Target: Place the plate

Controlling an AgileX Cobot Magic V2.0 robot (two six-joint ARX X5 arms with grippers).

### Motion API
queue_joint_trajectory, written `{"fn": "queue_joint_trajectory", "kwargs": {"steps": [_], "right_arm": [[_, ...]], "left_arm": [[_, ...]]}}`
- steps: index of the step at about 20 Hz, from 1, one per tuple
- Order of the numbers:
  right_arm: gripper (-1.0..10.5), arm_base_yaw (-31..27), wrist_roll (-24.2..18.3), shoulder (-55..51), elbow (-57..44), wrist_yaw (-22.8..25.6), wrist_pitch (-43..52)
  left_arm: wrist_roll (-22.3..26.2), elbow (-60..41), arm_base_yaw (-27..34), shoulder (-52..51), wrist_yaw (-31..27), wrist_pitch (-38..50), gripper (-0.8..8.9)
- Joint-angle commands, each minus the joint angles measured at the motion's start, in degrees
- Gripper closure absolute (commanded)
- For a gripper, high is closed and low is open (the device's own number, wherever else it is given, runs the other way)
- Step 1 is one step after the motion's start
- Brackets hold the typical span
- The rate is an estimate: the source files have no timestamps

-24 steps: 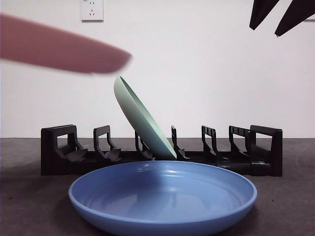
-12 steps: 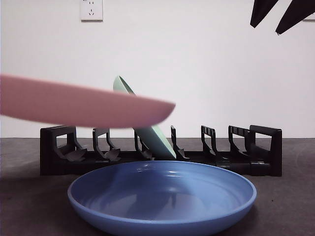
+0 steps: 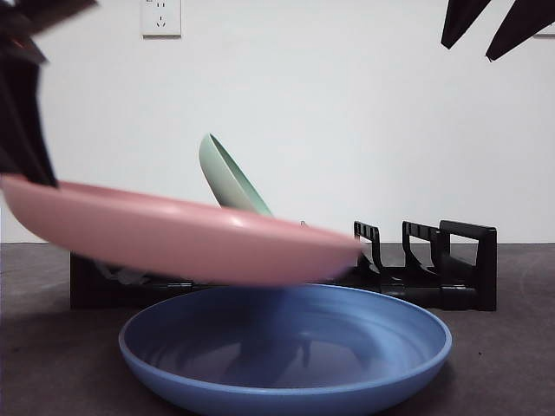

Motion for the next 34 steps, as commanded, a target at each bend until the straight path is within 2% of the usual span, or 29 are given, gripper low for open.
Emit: {"fn": "queue_joint_trajectory", "kwargs": {"steps": [1,7,15,17,20,21,24,27,30,34], "right_arm": [[6.7,0.3,-0.7,0.2,1.0,0.0,0.5],[6.7,0.3,-0.9,0.2,1.0,0.0,0.5],[6.7,0.3,-1.4,0.2,1.0,0.0,0.5],[6.7,0.3,-1.4,0.2,1.0,0.0,0.5],[6.7,0.3,-1.4,0.2,1.0,0.0,0.5],[6.7,0.3,-1.4,0.2,1.0,0.0,0.5],[6.7,0.3,-1.3,0.2,1.0,0.0,0.1],[6.7,0.3,-1.3,0.2,1.0,0.0,-1.0],[6.7,0.3,-1.3,0.2,1.0,0.0,-1.7],[6.7,0.3,-1.2,0.2,1.0,-0.1,-1.6]], "left_arm": [[-2.0,0.3,-2.3,3.7,-2.6,3.4,7.98],[-4.3,0.3,-5.4,11.5,-6.5,9.9,7.98],[-5.8,0.3,-8.1,19.0,-6.6,12.5,7.85],[-5.8,0.3,-8.5,19.3,-6.6,12.5,7.29],[-5.8,0.4,-8.5,19.2,-6.6,11.6,5.24],[-5.4,0.6,-8.5,19.2,-6.6,10.3,5.21],[0.3,2.4,-7.8,18.2,-7.9,4.7,5.21],[9.0,5.4,-5.7,14.5,-12.1,-1.4,5.22],[17.5,8.4,-1.9,8.6,-13.9,-5.4,5.25],[22.4,13.3,3.2,0.4,-13.9,-10.2,5.34]]}}
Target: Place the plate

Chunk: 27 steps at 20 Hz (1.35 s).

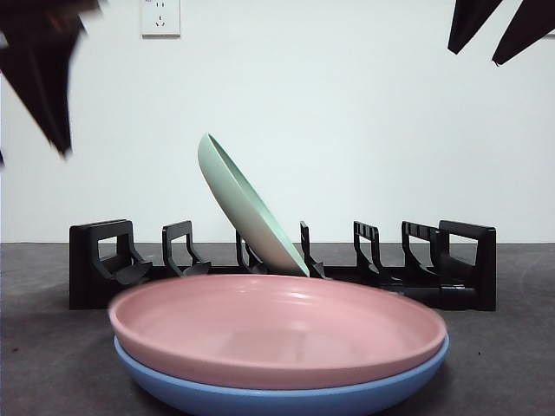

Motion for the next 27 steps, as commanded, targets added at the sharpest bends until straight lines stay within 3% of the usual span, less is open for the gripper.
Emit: {"fn": "queue_joint_trajectory", "kwargs": {"steps": [1,7,13,19,23,27], "right_arm": [[6.7,0.3,-0.2,0.2,1.0,-0.2,0.2],[6.7,0.3,1.6,0.4,1.0,-7.3,2.4],[6.8,1.7,4.1,8.9,9.1,-14.7,1.0],[6.8,7.8,5.3,28.4,29.9,-14.6,-7.7],[6.8,11.6,5.4,38.8,40.3,-10.5,-7.7],[6.8,13.4,6.3,46.3,45.6,-10.3,-6.6]], "left_arm": [[4.6,4.0,2.1,-3.3,-0.3,-3.7,5.34],[10.6,9.5,9.0,-13.1,-0.3,-8.5,5.34],[10.1,9.5,10.9,-17.2,-0.3,-11.5,5.33],[9.7,9.5,10.9,-17.2,-0.3,-11.9,5.34],[9.7,9.5,10.9,-17.2,-0.3,-12.3,5.34],[9.8,9.5,10.9,-17.2,-0.3,-12.3,5.34]]}}
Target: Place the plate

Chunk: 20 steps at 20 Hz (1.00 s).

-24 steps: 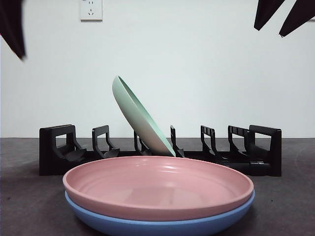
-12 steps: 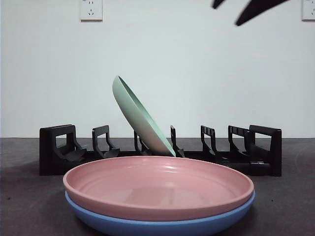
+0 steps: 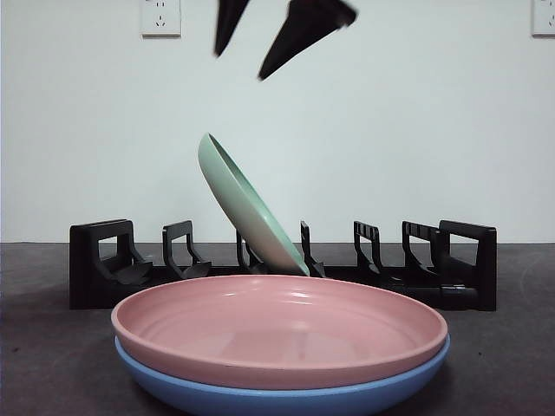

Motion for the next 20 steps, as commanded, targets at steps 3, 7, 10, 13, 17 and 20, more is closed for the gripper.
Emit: {"fn": "queue_joint_trajectory", "kwargs": {"steps": [3,7,10,13,17,20], "right_arm": [[6.8,1.2,1.7,6.1,2.6,-0.1,2.7],[6.8,1.3,1.7,9.2,2.6,-0.4,3.6],[7.1,1.3,1.6,10.8,2.6,-0.8,4.7],[7.6,1.3,1.6,12.1,2.6,-2.6,5.3],[9.1,1.3,1.6,12.4,2.6,-2.6,5.5],[9.3,1.3,1.6,12.4,2.6,-2.6,5.6]], "left_arm": [[0.0,1.1,-0.1,0.3,-0.3,0.4,5.34],[0.0,1.1,-0.1,0.3,-0.3,0.4,5.34],[0.0,1.1,-0.1,0.3,-0.3,0.5,5.34],[0.0,1.1,-0.1,0.3,-0.3,0.7,5.34],[0.0,1.1,-0.1,0.3,-0.3,0.7,5.34],[0.0,1.1,-0.1,0.3,-0.3,0.7,5.34]]}}
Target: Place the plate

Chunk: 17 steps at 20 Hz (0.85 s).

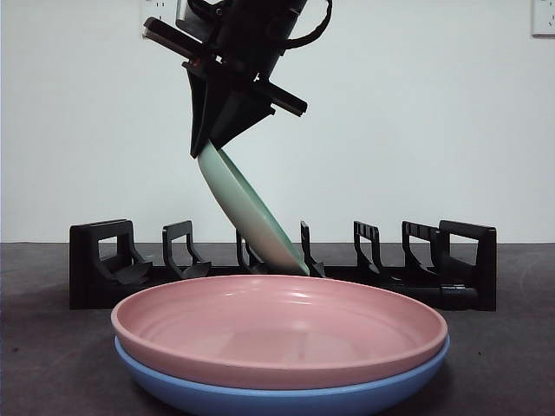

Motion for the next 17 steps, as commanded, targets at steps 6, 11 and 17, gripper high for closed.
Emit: {"fn": "queue_joint_trajectory", "kwargs": {"steps": [6,11,17], "right_arm": [[9.3,0.6,-2.0,1.0,8.7,-0.6,-3.7],[9.3,1.5,-10.3,0.7,21.5,-0.2,-14.4],[9.3,4.0,-14.4,-5.8,22.1,5.7,-15.8]], "left_arm": [[0.0,1.1,-0.1,0.3,-0.3,0.7,5.34],[0.2,1.1,-0.1,0.3,-0.3,0.7,5.34],[0.0,1.1,-0.1,0.3,-0.3,0.7,5.34]]}}
